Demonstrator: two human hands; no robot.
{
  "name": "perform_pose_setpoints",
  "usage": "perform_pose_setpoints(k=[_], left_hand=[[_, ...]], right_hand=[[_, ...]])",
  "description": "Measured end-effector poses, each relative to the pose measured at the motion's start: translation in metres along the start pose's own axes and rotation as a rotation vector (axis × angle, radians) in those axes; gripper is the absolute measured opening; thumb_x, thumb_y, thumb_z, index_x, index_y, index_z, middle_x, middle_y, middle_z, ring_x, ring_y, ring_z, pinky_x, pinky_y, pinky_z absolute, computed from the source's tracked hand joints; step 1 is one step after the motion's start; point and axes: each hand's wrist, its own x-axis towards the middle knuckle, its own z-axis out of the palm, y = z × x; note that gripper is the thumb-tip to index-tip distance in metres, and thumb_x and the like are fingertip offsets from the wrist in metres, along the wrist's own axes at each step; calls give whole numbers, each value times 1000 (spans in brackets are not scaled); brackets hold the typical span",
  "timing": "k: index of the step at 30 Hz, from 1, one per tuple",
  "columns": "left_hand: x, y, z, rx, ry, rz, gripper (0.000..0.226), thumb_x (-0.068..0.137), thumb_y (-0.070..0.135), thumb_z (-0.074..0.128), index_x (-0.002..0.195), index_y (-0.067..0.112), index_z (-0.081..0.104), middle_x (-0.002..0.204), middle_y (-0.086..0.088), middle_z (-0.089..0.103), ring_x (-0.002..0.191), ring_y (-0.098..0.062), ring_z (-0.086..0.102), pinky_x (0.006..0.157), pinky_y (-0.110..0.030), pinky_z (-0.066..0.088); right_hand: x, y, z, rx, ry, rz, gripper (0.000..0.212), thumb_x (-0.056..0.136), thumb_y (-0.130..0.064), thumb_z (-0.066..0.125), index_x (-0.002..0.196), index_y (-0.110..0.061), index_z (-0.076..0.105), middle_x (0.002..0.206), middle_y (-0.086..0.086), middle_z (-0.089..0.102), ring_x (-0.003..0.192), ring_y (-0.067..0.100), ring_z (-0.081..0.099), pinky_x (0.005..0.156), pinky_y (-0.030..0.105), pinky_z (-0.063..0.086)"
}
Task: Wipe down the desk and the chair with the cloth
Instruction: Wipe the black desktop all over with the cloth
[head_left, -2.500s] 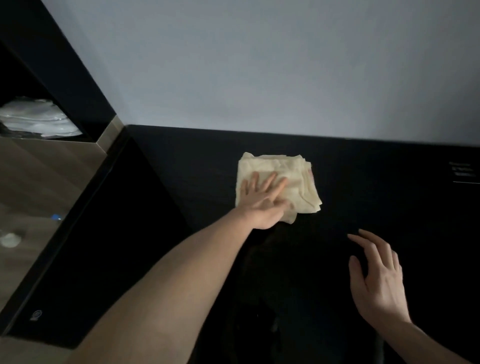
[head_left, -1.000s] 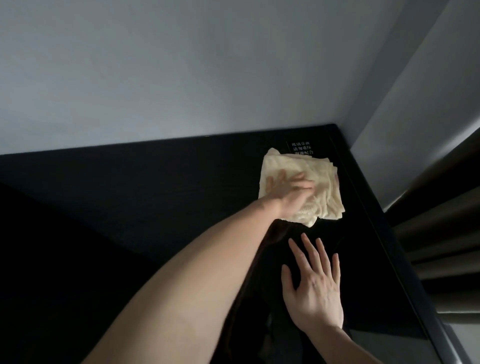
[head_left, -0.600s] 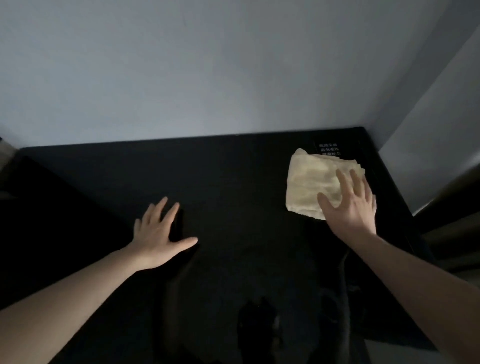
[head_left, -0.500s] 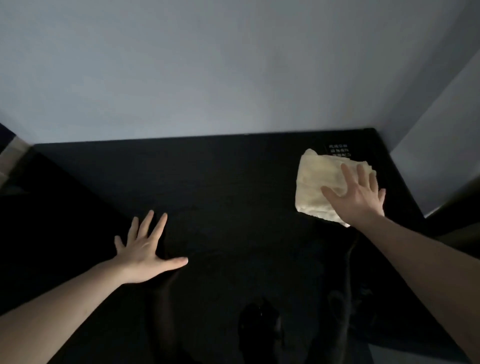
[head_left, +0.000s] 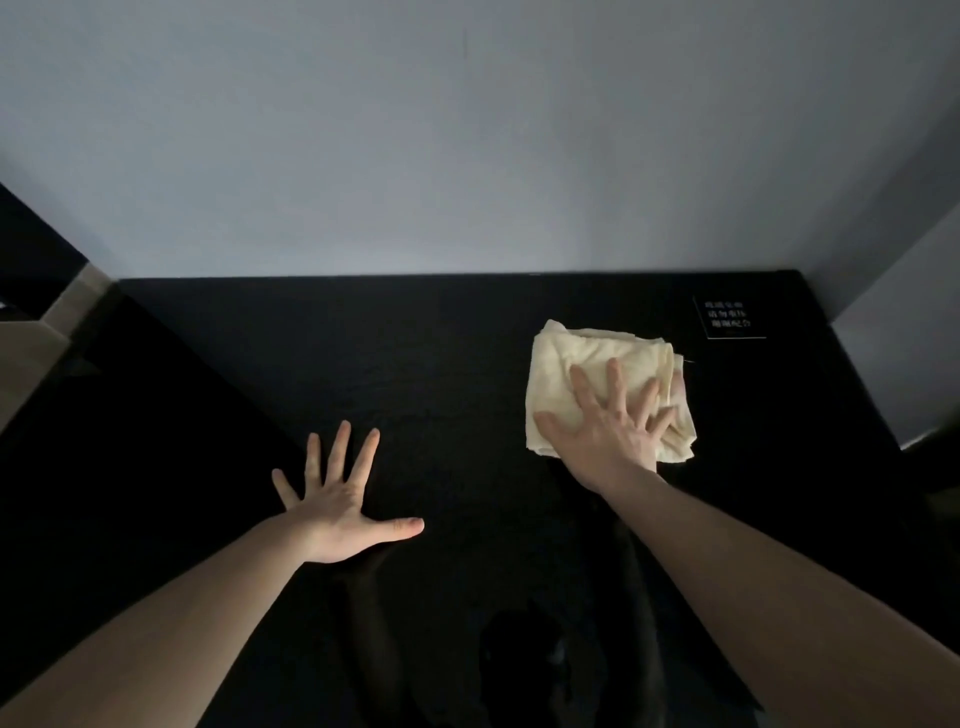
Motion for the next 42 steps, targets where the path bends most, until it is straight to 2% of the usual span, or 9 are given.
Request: perform_pose_setpoints(k=[6,11,15,19,23,26,30,36,42], left_hand=[[2,0,2,1,18,2,145,51,111,41,149,47,-45,151,10,-62,147,-33,-49,119,-74,-18],[4,-2,5,-2,49,25,142,58,109,46,150,47,-44,152,9,-61,146,-34,-49,119,-75,-18],[7,-6,9,-4,82,55,141,60,109,44,150,46,-45,152,8,-61,145,-35,-50,118,-76,-19],[8,-12,16,3,164,117,136,65,108,41,157,44,-36,160,6,-52,149,-34,-46,120,-75,-18],[-5,-40,20,-111,333,271,116,78,97,46,168,43,-2,176,11,-17,161,-22,-25,127,-60,-13],[-14,-89,18,-167,450,304,103,86,90,43,168,40,8,177,10,3,164,-17,-6,133,-51,1],[-14,-196,11,-233,595,95,106,78,93,24,168,38,18,177,6,12,164,-21,3,132,-54,9],[-26,-356,7,-259,658,-183,106,76,90,24,167,34,28,176,2,17,163,-28,9,129,-60,10],[-32,-434,29,-334,651,-349,103,79,95,8,168,42,15,176,3,8,159,-37,17,124,-71,8]], right_hand=[[4,55,-15,-12,46,19,82,92,-79,36,164,-53,6,177,-8,-14,160,39,-22,125,71,-6],[0,126,-35,-26,81,198,85,86,-81,37,163,-53,15,177,-6,-3,161,32,-5,125,68,13],[-8,132,-40,14,40,271,83,89,-77,43,163,-54,14,176,-11,-6,162,33,-6,127,69,9],[-10,78,-31,43,15,325,74,95,-73,41,162,-60,13,177,-10,-9,160,45,-7,124,74,2],[-11,8,-9,6,-5,256,70,99,-68,40,162,-62,9,178,-11,-13,160,47,-13,123,77,1],[-8,-51,9,-46,-7,168,71,101,-64,40,164,-58,7,178,-5,-12,160,48,-13,126,71,-4],[-6,-128,40,-106,-6,68,73,101,-65,36,164,-58,1,178,-2,-16,160,50,-17,125,73,-6],[-14,-250,85,-138,-19,-107,72,102,-64,33,165,-56,-3,177,-1,-21,158,50,-23,124,73,-10],[-18,-370,123,-173,-40,-265,73,103,-66,33,165,-55,-2,177,-1,-21,158,51,-24,123,76,-8]])
